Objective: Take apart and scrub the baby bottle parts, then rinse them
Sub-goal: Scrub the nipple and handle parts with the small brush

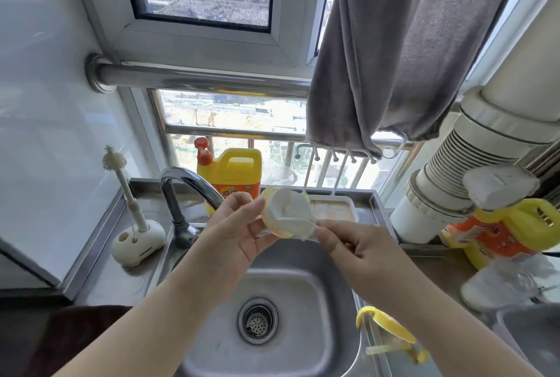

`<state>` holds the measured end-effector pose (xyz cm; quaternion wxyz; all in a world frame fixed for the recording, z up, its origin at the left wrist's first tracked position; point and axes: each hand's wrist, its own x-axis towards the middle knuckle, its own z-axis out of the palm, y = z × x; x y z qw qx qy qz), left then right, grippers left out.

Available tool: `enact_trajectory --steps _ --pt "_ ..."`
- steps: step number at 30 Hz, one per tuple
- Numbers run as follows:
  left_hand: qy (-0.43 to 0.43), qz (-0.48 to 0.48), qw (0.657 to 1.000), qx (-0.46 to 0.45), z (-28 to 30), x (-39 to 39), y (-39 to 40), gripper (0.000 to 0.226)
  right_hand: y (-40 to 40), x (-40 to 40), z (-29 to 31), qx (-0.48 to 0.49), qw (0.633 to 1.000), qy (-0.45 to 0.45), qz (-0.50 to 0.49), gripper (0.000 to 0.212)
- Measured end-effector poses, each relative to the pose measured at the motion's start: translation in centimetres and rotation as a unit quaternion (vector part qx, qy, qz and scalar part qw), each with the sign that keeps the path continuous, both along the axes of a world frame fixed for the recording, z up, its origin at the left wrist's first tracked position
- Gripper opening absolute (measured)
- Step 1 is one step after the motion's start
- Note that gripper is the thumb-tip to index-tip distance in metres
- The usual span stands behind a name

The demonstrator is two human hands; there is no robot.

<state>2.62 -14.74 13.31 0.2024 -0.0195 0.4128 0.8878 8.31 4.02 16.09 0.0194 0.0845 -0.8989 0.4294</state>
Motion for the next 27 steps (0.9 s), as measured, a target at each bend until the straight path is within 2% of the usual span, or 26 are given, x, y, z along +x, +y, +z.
enact_trajectory --steps 3,8,11,15,19,24,27 --pt "-0.066 -0.017 0.997 -0.032 0.7 -0.5 0.0 0.049 0.2 0.3 0.1 0.065 0.997 0.003 0.028 0.024" --pt "-0.049 -0.037 0.995 -0.073 0.6 -0.6 -0.8 0.045 1.7 0.5 0.2 0.149 0.988 -0.018 0.016 0.021" --pt "0.001 -0.035 0.996 -0.088 0.0 -0.6 -1.1 0.051 3.0 0.5 0.1 0.12 0.99 -0.062 -0.03 0.017" --pt "0.035 -0.047 0.993 -0.104 0.0 -0.2 -1.2 0.044 3.8 -0.3 0.9 0.079 0.991 -0.036 -0.105 0.019" --pt "0.024 -0.044 0.993 -0.103 0.4 0.3 -0.2 0.042 1.3 -0.6 1.1 0.091 0.995 -0.017 -0.04 0.021" --pt "0.024 -0.042 0.998 -0.049 0.8 0.3 -1.0 0.029 1.2 -0.6 0.7 0.082 0.995 0.02 -0.057 0.02" --pt "0.036 -0.08 0.996 -0.003 0.7 0.0 -1.7 0.06 0.7 -0.4 0.8 0.065 0.997 0.036 -0.007 0.019"
